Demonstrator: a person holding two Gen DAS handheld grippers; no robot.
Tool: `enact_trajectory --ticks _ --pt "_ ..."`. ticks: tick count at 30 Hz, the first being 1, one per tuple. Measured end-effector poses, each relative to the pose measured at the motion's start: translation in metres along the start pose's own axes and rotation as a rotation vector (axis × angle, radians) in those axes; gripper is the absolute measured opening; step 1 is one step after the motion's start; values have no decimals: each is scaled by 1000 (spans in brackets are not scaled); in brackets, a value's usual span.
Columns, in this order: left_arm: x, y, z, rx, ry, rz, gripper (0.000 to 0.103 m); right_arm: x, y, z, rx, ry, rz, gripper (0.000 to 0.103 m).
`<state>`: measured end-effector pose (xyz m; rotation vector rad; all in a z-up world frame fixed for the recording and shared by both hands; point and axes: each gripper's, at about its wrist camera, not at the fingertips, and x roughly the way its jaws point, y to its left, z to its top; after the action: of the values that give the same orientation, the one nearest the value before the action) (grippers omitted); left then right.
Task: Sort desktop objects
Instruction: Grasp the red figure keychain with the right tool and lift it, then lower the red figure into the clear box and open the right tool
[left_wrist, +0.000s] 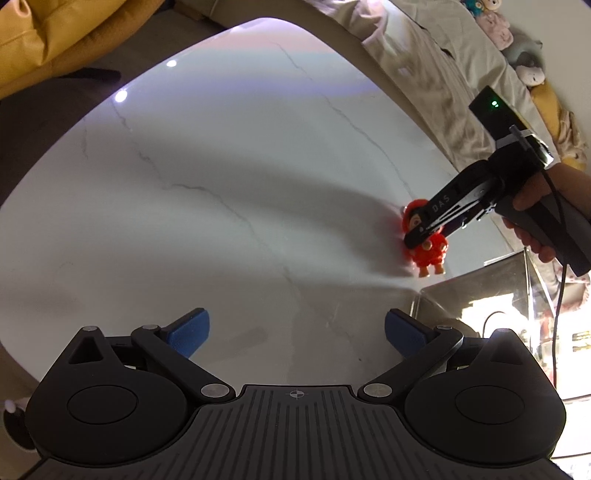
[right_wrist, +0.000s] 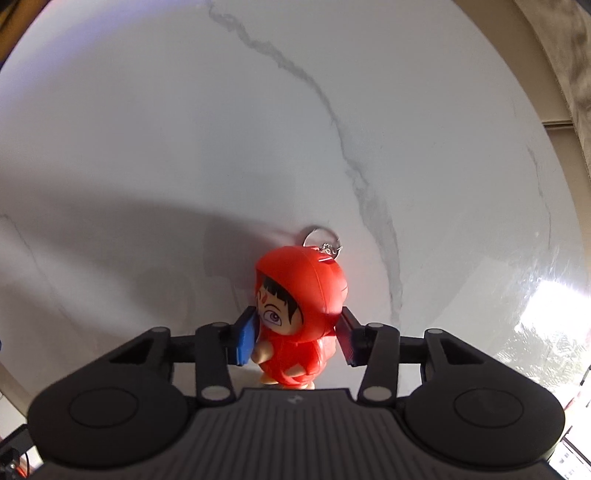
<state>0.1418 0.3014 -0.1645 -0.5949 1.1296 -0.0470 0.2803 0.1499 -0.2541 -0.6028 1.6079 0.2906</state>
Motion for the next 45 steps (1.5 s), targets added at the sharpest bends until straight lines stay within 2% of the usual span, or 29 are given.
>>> enact_trajectory --ticks 5,9,13,16,19,21,23,25,29,35,38,45 --pt "-17 -14 -5 38 -18 21 103 -32 -7 -15 51 -121 25 48" --pt "-38 -29 -8 63 -42 23 103 -80 -14 -43 62 -231 68 48" --pt "-61 -55 -14 122 -66 15 103 -145 -33 -96 86 -355 126 48" --pt "-78 -77 -23 166 -78 -19 103 -190 -56 -143 110 -437 151 48" --pt "-87 -96 -34 197 -77 -48 103 -230 -85 -187 132 -479 159 48" --pt "-88 -108 -40 209 -64 -69 103 -239 -101 -219 143 -488 159 48" --pt "-88 -117 -47 218 -42 -93 103 -243 -123 -224 158 -475 154 48" --pt "-87 -128 -53 238 -27 -105 103 -227 -131 -243 173 -443 135 48" --pt "-87 -148 -66 292 -13 -95 103 -155 -144 -251 215 -351 97 48" --pt "-84 -164 -81 341 20 -47 103 -54 -135 -251 163 -210 -25 48" --pt "-82 -168 -84 349 30 -25 103 -25 -136 -253 129 -198 -72 48" --pt "-73 -177 -88 373 66 3 103 2 -143 -244 99 -229 -88 48"
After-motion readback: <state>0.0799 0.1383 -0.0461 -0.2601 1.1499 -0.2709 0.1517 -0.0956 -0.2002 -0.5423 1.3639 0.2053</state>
